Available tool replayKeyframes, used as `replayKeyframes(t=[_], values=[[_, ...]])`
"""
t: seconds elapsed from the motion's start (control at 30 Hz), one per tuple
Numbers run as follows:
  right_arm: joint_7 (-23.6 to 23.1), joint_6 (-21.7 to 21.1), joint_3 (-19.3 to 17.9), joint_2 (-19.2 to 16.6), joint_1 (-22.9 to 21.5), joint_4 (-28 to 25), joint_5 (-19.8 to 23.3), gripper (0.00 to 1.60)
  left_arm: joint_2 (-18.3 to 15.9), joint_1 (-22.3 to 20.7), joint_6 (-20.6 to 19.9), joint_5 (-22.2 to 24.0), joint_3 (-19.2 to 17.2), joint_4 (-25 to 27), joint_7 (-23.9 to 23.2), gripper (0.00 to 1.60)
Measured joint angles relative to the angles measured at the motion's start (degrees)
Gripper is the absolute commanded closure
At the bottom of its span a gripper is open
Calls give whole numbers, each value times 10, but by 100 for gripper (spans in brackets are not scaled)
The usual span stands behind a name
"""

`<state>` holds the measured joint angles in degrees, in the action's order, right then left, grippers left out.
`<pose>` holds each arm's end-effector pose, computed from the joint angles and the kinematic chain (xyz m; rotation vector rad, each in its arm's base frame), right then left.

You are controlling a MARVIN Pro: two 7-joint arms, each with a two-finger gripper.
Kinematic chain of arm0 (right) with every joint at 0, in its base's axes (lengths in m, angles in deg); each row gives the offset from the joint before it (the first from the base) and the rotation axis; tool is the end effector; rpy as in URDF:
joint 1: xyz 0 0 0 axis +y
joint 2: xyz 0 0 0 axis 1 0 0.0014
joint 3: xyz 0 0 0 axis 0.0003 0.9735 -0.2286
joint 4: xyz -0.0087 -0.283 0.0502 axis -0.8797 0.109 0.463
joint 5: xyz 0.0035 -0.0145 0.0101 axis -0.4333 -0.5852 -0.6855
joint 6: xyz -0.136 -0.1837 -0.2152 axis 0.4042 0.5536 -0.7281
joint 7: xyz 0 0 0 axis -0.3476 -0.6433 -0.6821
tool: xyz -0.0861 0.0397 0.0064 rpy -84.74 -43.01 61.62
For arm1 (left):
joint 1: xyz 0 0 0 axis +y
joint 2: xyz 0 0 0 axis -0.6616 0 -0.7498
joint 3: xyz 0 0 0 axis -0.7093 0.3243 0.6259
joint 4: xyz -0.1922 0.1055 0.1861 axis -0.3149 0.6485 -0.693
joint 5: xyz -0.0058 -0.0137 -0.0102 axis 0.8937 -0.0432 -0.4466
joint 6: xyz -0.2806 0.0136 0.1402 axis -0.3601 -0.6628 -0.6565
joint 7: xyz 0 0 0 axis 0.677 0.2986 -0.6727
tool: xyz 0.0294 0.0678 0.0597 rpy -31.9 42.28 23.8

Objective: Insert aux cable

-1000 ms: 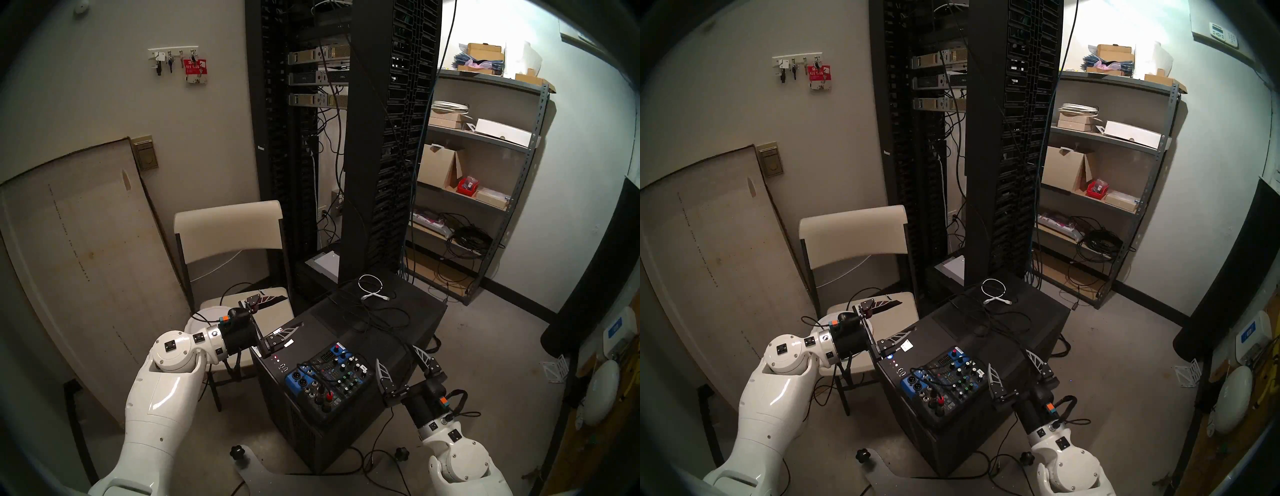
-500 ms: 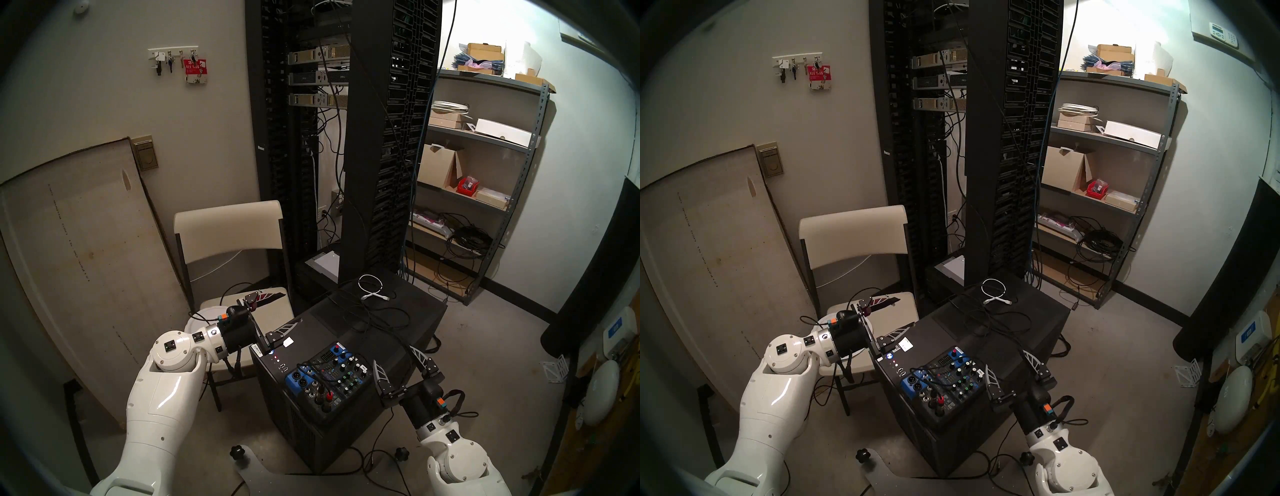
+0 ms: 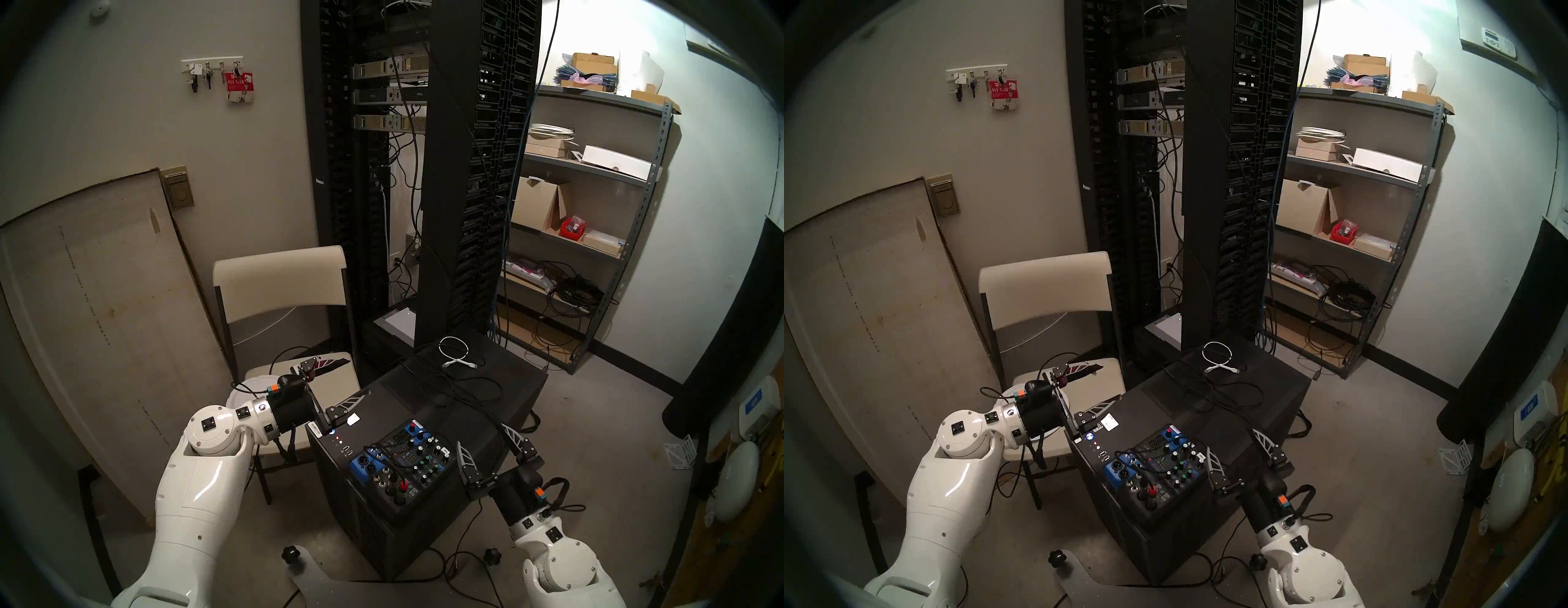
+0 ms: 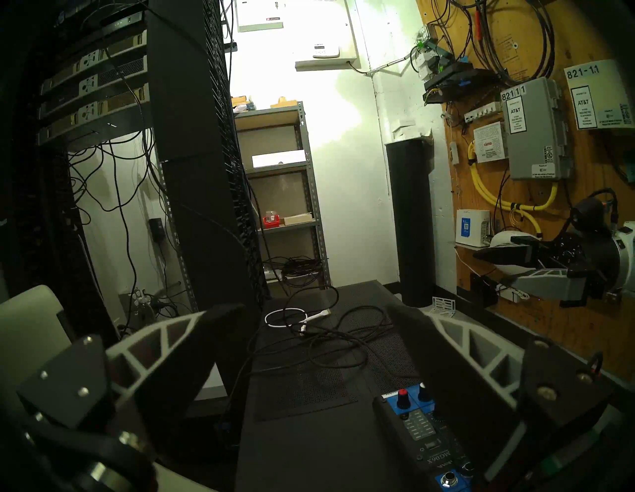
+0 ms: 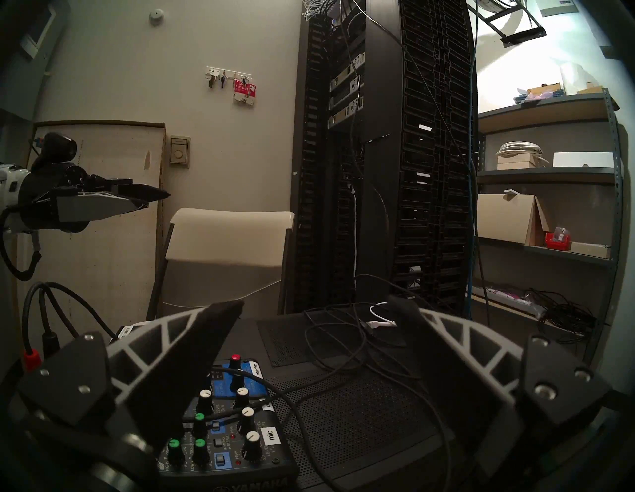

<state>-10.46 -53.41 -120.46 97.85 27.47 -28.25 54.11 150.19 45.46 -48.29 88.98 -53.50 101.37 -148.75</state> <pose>0.2539 -0.0043 -0.3933 -1.9290 -0.4436 -2.1709 0.3937 0.0279 -0.3293 1.5913 -1.0095 1.7616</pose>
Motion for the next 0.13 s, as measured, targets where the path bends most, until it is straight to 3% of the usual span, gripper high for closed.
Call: replayKeyframes(t=[0.13], values=[[0, 0, 0, 0, 0, 0, 0, 0, 1, 0, 0, 0, -1, 0, -2, 0]])
